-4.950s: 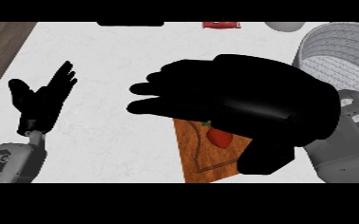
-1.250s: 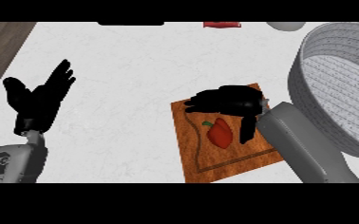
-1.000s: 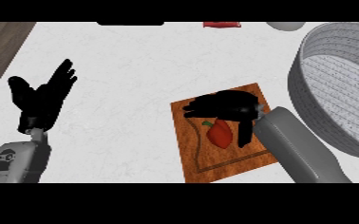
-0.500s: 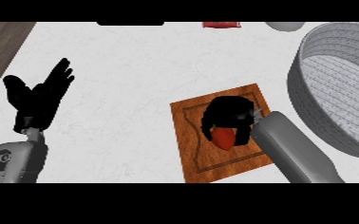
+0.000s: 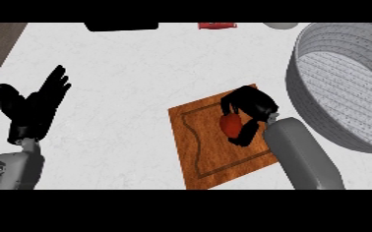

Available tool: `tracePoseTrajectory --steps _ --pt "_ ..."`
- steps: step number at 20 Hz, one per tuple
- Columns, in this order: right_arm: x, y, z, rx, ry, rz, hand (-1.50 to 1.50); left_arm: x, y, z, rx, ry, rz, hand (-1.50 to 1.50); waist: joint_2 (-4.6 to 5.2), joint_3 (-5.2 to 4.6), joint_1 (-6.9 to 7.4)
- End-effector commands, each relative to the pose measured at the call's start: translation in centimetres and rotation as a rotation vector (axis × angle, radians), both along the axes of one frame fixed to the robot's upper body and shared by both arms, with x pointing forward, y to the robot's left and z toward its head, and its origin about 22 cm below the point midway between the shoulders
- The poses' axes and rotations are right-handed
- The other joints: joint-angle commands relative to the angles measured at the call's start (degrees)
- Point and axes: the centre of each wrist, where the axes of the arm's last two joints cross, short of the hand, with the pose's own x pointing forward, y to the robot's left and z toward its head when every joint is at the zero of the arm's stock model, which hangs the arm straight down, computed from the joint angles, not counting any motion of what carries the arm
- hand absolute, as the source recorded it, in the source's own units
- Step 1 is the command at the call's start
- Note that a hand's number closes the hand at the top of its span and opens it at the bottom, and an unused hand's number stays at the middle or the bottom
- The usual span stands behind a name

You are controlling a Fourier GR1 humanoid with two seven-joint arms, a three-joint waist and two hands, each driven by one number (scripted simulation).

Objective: Pick the bell pepper from the cutting board and place it in the basket

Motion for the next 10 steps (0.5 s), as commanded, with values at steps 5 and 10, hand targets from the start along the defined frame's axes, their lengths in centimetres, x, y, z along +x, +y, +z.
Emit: tracePoseTrajectory --steps 5,10 --pt "0.8 1.5 -0.9 0.074 0.081 -0.857 1.5 0.0 -0.2 0.2 0.006 -0.002 -0.01 0.0 0.59 0.09 1.98" --pt "2.8 3.3 3.5 0.319 -0.044 -1.181 1.5 0.9 -2.8 0.2 -0.013 -0.018 -0.089 0.0 0.98 0.42 6.32"
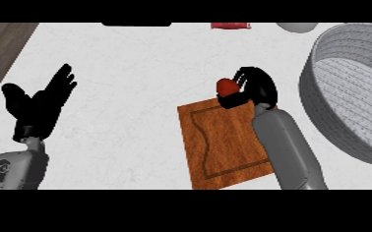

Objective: Pick the bell pepper from the cutting board and place it in the basket

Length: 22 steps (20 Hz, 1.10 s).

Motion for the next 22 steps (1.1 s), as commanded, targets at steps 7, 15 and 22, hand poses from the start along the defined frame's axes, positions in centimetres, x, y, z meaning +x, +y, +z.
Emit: tracePoseTrajectory --steps 7,15,22 --pt "2.1 9.3 11.0 0.161 -0.529 -0.358 1.5 1.0 -0.7 0.2 0.012 0.004 -0.043 0.0 0.07 -0.14 3.1" --pt "2.7 14.4 17.3 0.028 -0.572 -0.54 1.5 1.7 -0.7 0.8 0.012 -0.003 -0.007 0.0 -0.19 -0.09 0.51" --pt "4.7 12.2 24.6 -0.067 -0.604 -0.64 1.5 0.7 0.5 -0.3 0.008 -0.012 0.017 0.0 -0.1 -0.03 -0.44"
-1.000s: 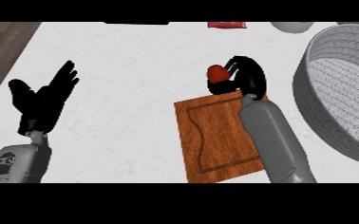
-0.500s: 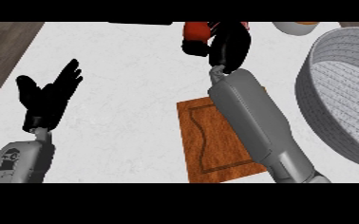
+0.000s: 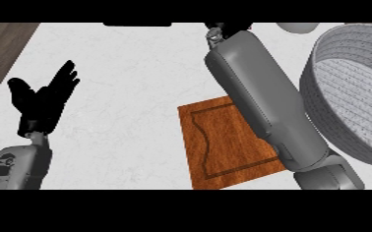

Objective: Pick the bell pepper from the cutting board and place it in the basket

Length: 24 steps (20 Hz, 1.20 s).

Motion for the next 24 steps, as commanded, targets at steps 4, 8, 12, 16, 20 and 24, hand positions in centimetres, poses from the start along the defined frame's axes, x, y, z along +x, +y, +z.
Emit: tracePoseTrajectory --steps 4,8,12,16,20,24 --pt "1.9 -3.2 3.5 0.068 -0.006 -0.228 1.5 -0.1 1.1 0.6 -0.007 0.006 0.006 0.0 0.2 0.07 -0.42" --pt "3.0 -6.0 6.1 0.045 -0.023 -0.295 1.5 0.2 0.0 -0.3 -0.005 0.0 0.017 0.0 0.28 0.05 -0.68" --pt "4.1 -8.8 6.2 -0.022 0.027 -0.422 1.5 -0.4 0.2 0.1 0.002 0.004 0.019 0.0 0.17 0.05 -0.59" --pt "4.7 -13.1 5.9 -0.043 0.045 -0.516 1.5 -1.1 -1.7 0.4 -0.011 0.013 -0.011 0.0 0.02 0.12 -0.53" --pt "4.1 -14.4 5.5 -0.003 0.057 -0.526 1.5 -0.1 -0.3 0.4 -0.025 0.019 0.02 0.0 -0.01 0.09 -1.47" --pt "2.7 -19.9 3.4 -0.025 0.048 -0.524 1.5 -1.5 -0.2 0.3 0.005 0.008 0.022 0.0 -0.16 0.14 -1.38"
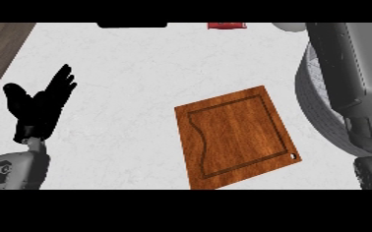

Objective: Pick the bell pepper from the cutting board and place it in the basket

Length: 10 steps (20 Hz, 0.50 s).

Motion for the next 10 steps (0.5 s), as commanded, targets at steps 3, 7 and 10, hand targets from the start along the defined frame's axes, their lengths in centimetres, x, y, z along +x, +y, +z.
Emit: tracePoseTrajectory --steps 3,7,10 --pt "-1.4 -4.0 -3.4 0.05 0.077 -0.1 1.5 1.0 0.7 1.0 -0.007 -0.002 -0.012 0.0 0.18 0.01 0.06" --pt "-4.2 -7.1 -2.7 0.085 0.0 -0.06 1.5 0.5 -1.5 0.3 -0.009 -0.007 -0.012 0.0 0.06 0.03 0.0" --pt "-5.3 -8.6 -5.3 0.08 -0.005 -0.093 1.5 -0.6 -1.6 -1.4 0.004 -0.003 -0.011 0.0 0.17 0.01 0.25"
